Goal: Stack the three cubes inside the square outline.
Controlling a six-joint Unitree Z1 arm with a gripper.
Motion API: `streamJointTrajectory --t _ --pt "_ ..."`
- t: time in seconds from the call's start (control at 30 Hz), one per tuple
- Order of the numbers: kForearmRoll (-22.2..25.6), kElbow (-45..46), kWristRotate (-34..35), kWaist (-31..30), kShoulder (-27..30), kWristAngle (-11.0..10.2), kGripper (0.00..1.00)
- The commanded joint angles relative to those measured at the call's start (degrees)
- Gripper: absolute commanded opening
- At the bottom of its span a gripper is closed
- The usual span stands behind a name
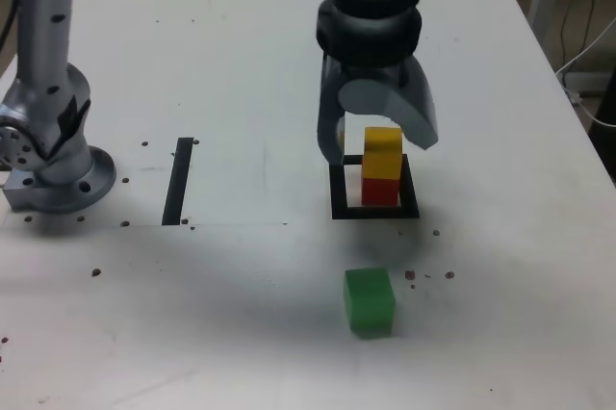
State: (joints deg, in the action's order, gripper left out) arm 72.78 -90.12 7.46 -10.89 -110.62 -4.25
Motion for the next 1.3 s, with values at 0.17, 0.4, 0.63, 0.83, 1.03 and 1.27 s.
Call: streamJointTrajectory --t 0.17,0.4,0.63,0.83,1.03,1.27 --pt "2.8 -0.2 9.9 -6.5 2.7 0.6 0.99" --pt "-0.2 0.8 18.3 -12.8 1.2 3.9 1.00" --pt "-2.9 0.9 25.3 -16.6 -1.8 5.1 0.98" --pt "-3.0 0.7 28.4 -17.1 -5.2 5.5 0.97" --pt "-4.4 0.0 29.7 -17.1 -8.4 5.7 0.94" --pt "-5.9 -0.7 29.8 -17.1 -11.3 6.6 0.86"
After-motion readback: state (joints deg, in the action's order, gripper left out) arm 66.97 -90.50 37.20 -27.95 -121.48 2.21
